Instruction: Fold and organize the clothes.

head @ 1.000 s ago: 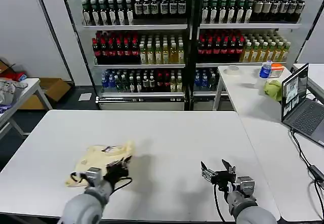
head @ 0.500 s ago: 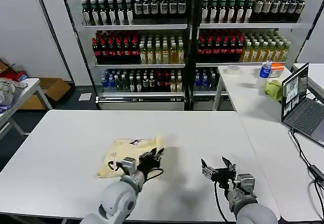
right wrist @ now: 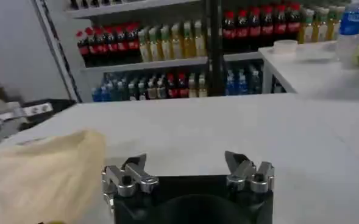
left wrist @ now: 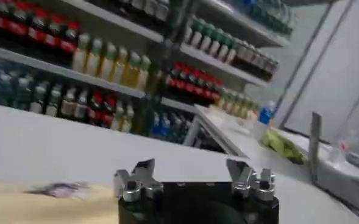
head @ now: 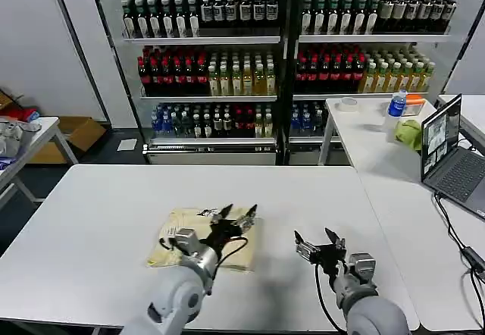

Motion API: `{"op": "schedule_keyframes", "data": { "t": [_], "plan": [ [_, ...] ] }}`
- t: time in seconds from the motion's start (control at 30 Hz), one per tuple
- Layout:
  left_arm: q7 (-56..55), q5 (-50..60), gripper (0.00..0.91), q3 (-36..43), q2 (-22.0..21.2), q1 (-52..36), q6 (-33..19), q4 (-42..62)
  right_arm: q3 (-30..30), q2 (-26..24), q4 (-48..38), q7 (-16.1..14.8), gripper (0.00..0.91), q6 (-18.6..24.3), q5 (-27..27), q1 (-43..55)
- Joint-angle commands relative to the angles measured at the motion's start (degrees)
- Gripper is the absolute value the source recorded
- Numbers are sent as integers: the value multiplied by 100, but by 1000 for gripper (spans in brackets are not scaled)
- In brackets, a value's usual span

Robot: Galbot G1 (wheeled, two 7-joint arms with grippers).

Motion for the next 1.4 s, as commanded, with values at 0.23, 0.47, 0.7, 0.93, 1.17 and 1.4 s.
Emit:
{"op": "schedule_keyframes", "data": {
  "t": [0.23, 0.47, 0.7, 0.93, 1.17, 1.4],
  "plan": [
    [-4, -306, 907, -2696, 634, 2182, -455, -1592, -973, 928, -1303, 351, 907, 9, 1681, 1901],
    [-41, -316, 907, -3052, 435, 2619, -507, -1748, -1130, 1357, -2051, 567, 907, -64, 2459, 2476],
    [-66, -264, 907, -3022, 284, 2659, -509, -1846, -1265, 1754, -2781, 664, 907, -69, 2601, 2814],
    [-65, -233, 907, -3017, 224, 2727, -525, -1889, -1304, 2021, -3227, 729, 796, -37, 2589, 2947],
    [-65, -222, 907, -3018, 184, 2749, -531, -1904, -1413, 2112, -3411, 842, 0, -26, 2581, 2977],
    [-62, -202, 907, -2989, 110, 2771, -530, -1919, -1412, 2063, -3424, 885, 0, -33, 2508, 2981]
  ]
}}
